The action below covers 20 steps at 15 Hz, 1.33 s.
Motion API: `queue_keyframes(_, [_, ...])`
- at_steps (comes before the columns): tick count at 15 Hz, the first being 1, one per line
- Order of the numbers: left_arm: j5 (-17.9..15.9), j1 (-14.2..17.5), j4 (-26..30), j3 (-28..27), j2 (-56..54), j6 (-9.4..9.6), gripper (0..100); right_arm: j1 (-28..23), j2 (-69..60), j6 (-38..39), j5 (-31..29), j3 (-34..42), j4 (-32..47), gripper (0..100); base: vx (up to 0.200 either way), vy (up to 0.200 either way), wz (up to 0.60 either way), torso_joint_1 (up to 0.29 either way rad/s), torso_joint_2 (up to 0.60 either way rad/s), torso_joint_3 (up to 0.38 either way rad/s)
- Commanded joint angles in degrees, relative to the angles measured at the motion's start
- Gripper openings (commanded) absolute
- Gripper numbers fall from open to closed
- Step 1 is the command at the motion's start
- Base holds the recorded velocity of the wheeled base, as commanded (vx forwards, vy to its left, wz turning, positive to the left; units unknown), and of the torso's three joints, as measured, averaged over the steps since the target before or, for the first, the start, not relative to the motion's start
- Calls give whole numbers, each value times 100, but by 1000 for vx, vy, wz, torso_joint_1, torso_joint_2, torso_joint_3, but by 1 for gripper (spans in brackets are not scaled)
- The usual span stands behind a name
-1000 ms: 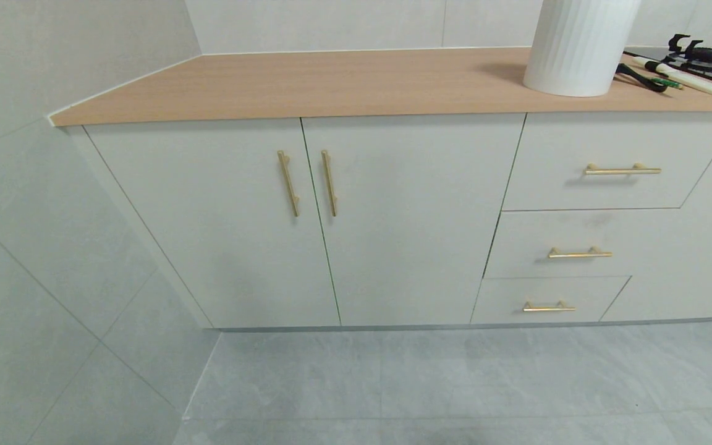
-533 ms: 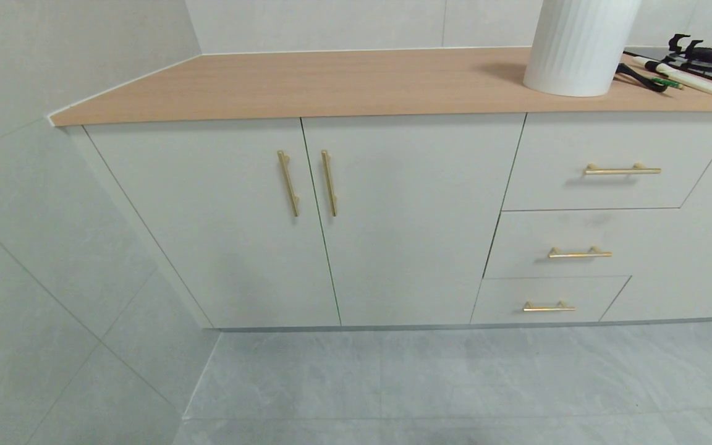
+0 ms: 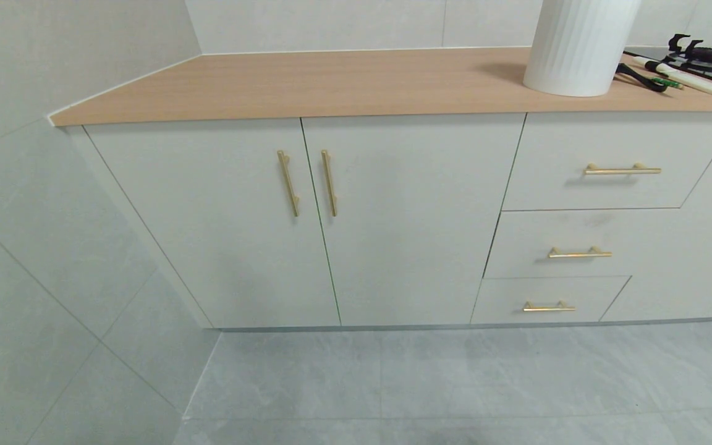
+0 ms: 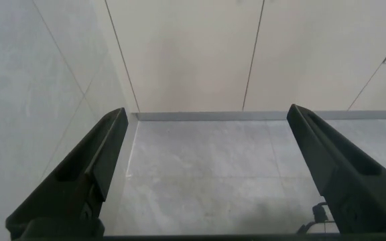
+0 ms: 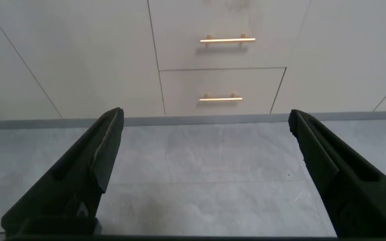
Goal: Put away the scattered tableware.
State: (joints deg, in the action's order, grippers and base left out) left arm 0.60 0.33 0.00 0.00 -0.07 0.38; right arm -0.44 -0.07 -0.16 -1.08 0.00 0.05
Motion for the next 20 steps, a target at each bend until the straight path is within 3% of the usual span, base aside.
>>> queue_keyframes(1, [2,2,0,0,7,6,100,0,16,-2,3,0,4,100,0,0,0,0,0,0])
queue_keyframes(13, [2,2,-9,0,7,-20,100,0,25,7,-6,0,4,100,0,-200,0,2,1,4])
queue_keyframes(20, [2,2,-9,0,7,-29,100,0,25,16,-6,0,4,100,29,0,0,0,0,0])
